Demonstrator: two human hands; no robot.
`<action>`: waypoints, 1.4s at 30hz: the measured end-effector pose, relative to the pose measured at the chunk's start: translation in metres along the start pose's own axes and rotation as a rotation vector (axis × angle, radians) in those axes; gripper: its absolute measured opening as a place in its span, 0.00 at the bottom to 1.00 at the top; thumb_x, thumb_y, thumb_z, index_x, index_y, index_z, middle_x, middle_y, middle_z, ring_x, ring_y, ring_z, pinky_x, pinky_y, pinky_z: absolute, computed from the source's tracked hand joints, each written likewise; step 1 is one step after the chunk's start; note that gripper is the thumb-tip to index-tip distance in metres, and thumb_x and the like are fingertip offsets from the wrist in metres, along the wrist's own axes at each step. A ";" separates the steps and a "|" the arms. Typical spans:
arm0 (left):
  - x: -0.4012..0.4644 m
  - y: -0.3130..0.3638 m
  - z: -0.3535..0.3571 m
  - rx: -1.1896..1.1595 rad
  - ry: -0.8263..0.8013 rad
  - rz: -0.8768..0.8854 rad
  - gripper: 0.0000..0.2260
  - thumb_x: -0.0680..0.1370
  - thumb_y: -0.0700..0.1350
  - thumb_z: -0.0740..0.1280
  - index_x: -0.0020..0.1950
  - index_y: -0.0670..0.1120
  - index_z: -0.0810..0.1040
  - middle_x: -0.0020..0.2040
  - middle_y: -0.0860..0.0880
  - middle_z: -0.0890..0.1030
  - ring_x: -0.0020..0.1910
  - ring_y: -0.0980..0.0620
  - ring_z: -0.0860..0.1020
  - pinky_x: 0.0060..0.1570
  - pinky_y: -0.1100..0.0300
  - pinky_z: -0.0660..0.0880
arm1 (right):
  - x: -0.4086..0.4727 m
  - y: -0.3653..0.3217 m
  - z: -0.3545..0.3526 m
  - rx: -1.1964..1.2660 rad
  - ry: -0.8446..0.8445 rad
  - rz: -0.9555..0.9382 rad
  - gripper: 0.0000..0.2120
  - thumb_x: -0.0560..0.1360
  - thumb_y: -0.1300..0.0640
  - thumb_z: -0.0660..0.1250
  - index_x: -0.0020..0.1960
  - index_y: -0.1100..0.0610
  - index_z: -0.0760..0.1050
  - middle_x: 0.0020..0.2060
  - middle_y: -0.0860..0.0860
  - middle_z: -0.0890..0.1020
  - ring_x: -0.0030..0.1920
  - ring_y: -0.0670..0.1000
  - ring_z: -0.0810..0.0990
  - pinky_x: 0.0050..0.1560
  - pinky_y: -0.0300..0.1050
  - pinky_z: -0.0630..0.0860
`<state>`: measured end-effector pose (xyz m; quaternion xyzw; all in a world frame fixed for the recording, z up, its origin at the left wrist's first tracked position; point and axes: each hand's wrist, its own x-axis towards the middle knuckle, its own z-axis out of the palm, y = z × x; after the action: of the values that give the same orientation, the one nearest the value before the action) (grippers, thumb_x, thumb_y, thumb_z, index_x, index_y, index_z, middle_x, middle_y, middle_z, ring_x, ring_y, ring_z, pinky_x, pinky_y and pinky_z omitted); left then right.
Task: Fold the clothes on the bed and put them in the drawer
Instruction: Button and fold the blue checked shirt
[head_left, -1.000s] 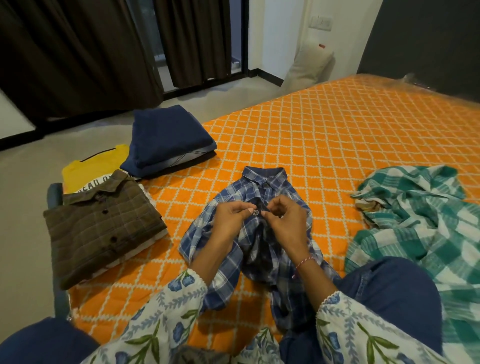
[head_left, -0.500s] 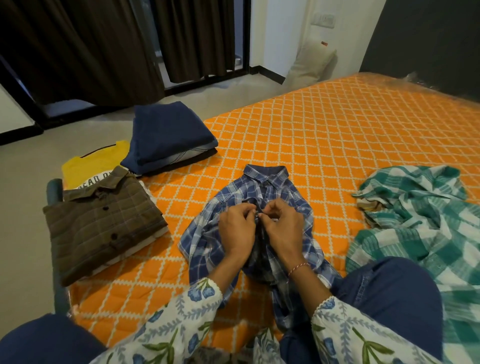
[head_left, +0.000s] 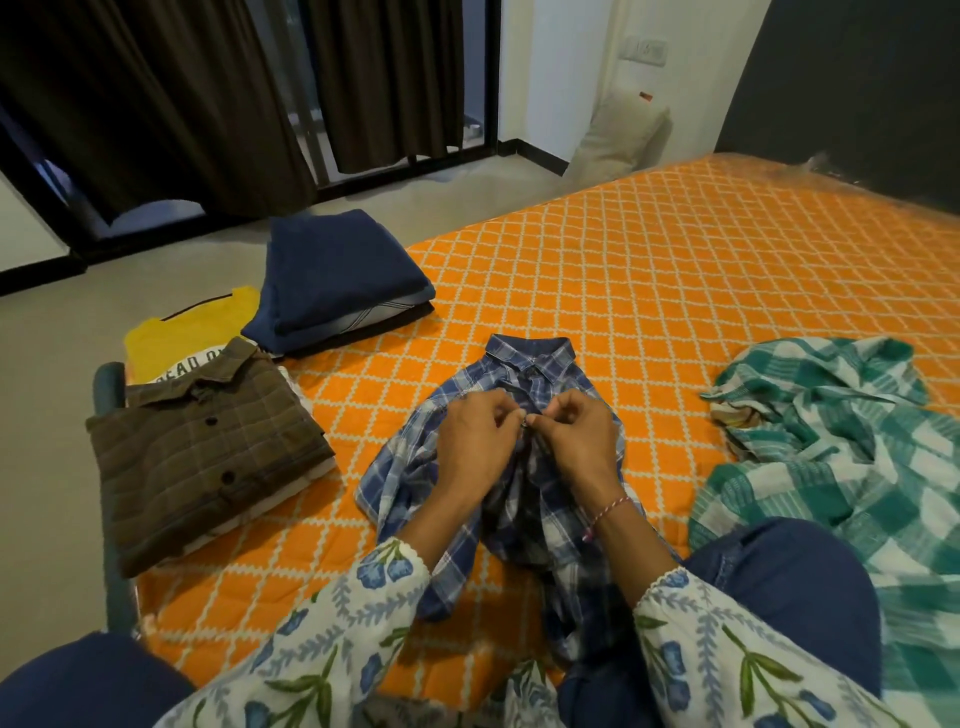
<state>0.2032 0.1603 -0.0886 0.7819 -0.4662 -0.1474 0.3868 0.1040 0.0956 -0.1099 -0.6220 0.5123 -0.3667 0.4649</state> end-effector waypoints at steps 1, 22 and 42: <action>0.002 0.003 0.001 -0.085 -0.034 -0.027 0.05 0.76 0.43 0.69 0.41 0.47 0.79 0.36 0.48 0.83 0.37 0.52 0.81 0.43 0.52 0.80 | 0.001 -0.002 0.000 0.009 -0.004 0.000 0.14 0.68 0.66 0.74 0.32 0.54 0.71 0.29 0.49 0.76 0.33 0.48 0.75 0.36 0.43 0.74; 0.043 0.004 -0.023 -0.296 -0.310 0.077 0.06 0.76 0.41 0.69 0.43 0.48 0.73 0.40 0.43 0.79 0.39 0.54 0.77 0.43 0.53 0.73 | 0.035 -0.045 -0.021 -0.137 0.101 -0.185 0.16 0.73 0.69 0.68 0.36 0.55 0.64 0.31 0.50 0.68 0.31 0.49 0.65 0.37 0.51 0.65; 0.041 0.022 -0.023 -0.141 -0.178 0.037 0.05 0.76 0.40 0.68 0.51 0.41 0.79 0.45 0.45 0.80 0.43 0.50 0.78 0.41 0.59 0.74 | 0.029 -0.034 -0.019 -0.075 0.067 -0.190 0.15 0.72 0.66 0.70 0.36 0.56 0.65 0.31 0.50 0.71 0.30 0.48 0.67 0.33 0.38 0.64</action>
<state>0.2249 0.1311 -0.0517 0.7279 -0.5014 -0.2414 0.4006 0.1027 0.0645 -0.0727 -0.6723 0.4797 -0.4102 0.3868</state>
